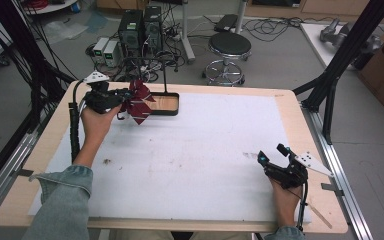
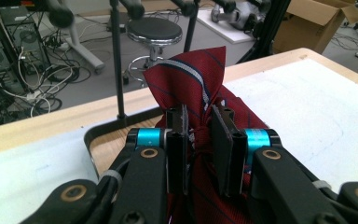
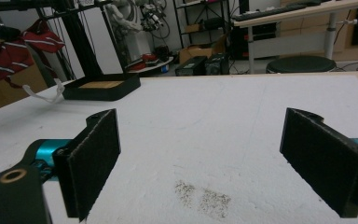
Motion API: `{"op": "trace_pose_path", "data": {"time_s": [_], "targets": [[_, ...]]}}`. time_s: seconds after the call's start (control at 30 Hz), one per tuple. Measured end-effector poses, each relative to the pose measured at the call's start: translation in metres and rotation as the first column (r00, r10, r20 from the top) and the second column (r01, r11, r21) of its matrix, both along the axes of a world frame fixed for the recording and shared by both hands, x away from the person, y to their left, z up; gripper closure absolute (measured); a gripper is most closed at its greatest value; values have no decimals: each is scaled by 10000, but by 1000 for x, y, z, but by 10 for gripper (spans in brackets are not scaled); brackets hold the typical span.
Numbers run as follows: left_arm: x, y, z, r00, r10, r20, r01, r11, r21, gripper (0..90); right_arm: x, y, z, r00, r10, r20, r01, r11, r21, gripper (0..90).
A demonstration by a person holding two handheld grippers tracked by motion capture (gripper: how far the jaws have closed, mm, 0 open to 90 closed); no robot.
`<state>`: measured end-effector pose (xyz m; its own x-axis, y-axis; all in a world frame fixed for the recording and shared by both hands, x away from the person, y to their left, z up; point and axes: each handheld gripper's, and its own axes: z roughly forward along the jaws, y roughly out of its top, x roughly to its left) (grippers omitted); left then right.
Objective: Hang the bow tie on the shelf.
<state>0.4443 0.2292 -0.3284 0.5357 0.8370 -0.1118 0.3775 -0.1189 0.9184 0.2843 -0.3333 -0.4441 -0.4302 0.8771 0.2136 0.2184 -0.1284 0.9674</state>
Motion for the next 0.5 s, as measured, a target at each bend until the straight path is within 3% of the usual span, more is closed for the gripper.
{"op": "trace_pose_path", "data": {"time_s": [0.5], "targets": [[9, 11, 32, 9989, 70, 474, -63, 9999, -149, 764, 0, 0, 0, 10000, -6, -15, 6, 10000, -54, 113]]}}
